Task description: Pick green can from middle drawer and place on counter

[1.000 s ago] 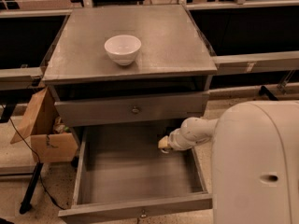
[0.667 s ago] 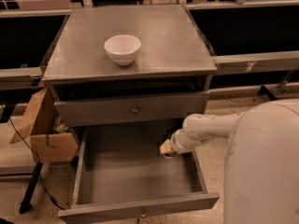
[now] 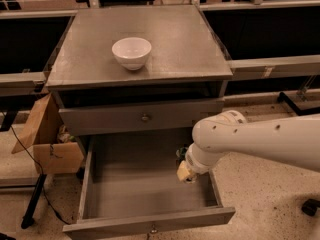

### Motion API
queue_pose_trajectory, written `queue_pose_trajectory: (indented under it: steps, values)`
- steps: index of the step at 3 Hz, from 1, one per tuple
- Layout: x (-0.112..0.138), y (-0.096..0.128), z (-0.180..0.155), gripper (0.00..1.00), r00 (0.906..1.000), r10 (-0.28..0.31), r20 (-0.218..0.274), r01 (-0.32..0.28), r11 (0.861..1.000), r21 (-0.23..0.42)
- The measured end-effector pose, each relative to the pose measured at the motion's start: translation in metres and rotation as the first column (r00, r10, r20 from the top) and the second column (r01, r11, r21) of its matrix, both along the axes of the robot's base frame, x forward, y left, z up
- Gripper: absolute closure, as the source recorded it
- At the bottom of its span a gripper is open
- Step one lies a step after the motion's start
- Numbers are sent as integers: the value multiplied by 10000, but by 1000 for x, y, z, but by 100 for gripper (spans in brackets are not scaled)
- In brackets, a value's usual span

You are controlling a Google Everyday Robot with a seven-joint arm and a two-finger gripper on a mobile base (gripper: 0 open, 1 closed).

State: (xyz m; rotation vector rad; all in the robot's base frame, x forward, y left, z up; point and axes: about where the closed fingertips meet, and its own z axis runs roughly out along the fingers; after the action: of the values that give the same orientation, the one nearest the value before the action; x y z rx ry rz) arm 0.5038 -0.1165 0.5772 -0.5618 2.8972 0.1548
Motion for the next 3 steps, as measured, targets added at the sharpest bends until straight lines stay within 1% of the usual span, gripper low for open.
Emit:
queue_pose_trajectory:
  steps: [1, 2, 3]
  values:
    - [-13, 1, 69, 100, 9954, 796, 539, -750, 9937, -834]
    - [6, 2, 174, 100, 9766, 1208, 1781, -957, 9850, -1433]
    - [43, 13, 294, 100, 9413, 1398, 3073, -810, 9772, -1964]
